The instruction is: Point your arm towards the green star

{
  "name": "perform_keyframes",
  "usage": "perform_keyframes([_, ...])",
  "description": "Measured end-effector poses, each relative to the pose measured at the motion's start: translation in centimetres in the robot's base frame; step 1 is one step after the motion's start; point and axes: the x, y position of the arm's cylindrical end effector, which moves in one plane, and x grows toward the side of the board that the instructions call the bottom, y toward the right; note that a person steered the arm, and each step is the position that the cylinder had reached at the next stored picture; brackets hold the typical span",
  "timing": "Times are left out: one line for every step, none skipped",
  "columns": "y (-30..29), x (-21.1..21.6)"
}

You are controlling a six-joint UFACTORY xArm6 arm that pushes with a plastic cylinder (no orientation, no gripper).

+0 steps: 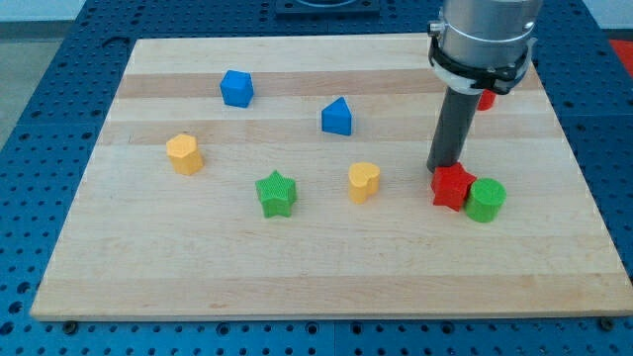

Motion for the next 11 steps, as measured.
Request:
perform_keyframes([-3.1,0.0])
perform_keyframes([-8.7,0.0])
perform_keyframes([-13.7,0.0])
perform_keyframes([-17.8,-0.3])
perform_keyframes([-21.3,-0.7])
perform_keyframes([-25.7,0.2])
perform_keyframes([-26.7,0.9])
perform_keyframes([-25.6,3.3])
perform_keyframes([-23.7,5.3])
perform_keyframes([-22.8,5.3])
perform_keyframes([-22.8,5.3])
